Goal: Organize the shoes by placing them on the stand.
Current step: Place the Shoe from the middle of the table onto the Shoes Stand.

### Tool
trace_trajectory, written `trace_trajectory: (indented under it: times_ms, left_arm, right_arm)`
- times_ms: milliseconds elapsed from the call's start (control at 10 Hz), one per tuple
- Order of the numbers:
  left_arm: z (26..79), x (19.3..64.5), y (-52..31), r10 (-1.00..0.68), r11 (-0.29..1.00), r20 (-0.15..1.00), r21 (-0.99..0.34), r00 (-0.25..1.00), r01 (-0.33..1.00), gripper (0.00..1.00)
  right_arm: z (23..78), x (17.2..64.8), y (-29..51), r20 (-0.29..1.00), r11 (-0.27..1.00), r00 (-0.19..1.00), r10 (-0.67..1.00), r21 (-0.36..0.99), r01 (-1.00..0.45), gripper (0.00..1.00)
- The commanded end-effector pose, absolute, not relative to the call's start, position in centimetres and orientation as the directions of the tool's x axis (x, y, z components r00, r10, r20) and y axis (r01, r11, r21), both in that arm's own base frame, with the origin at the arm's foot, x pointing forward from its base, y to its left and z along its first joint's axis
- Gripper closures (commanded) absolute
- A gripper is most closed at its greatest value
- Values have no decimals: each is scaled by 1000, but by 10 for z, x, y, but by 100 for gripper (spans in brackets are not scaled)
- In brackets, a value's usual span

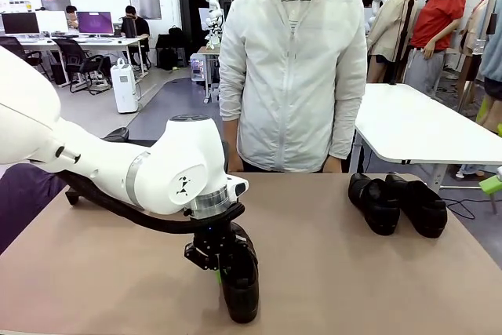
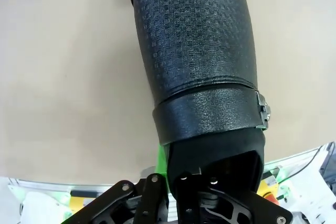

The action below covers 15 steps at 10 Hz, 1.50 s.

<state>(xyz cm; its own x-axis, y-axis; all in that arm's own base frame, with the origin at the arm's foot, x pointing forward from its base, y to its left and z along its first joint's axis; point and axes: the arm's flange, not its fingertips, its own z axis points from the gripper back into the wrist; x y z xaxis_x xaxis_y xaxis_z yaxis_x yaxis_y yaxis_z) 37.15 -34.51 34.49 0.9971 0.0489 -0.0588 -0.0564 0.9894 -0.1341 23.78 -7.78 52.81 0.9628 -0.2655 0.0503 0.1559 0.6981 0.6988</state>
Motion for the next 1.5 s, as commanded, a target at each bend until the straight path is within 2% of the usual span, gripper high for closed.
trace_trajectory:
  times_ms: [0, 100, 300, 600, 800, 1000, 1200, 1300, 1400]
  left_arm:
    - [355, 374, -345, 3, 985, -64, -171, 998, -14, 100]
    - [366, 372, -344, -24, 980, -27, -199, 999, 18, 100]
    - [401, 362, -334, -157, 961, 51, -222, 986, 165, 100]
    - [477, 349, -271, -349, 913, 273, -115, 896, 391, 100]
    - [506, 375, -187, -299, 927, 295, -136, 908, 349, 100]
    - [505, 404, -82, -172, 969, 214, -141, 962, 204, 100]
    - [499, 402, -26, -66, 953, 218, -274, 974, 125, 100]
    - [498, 393, -24, 51, 935, 217, -354, 975, 30, 100]
    - [495, 402, -14, -95, 968, 202, -209, 975, 138, 100]
  right_arm:
    - [529, 237, -80, 68, 701, 966, -249, 701, 131, 0]
    - [529, 237, -80, 68, 701, 966, -249, 701, 131, 0]
    - [529, 237, -80, 68, 701, 966, -249, 701, 131, 0]
    - [529, 237, -80, 68, 701, 966, -249, 701, 131, 0]
    - [529, 237, -80, 68, 701, 966, -249, 701, 131, 0]
    - [529, 237, -80, 68, 701, 966, -249, 701, 131, 0]
    - [529, 237, -80, 68, 701, 966, -249, 701, 131, 0]
    - [529, 237, -80, 68, 701, 966, -249, 701, 131, 0]
    - [529, 237, -80, 68, 701, 966, -249, 701, 131, 0]
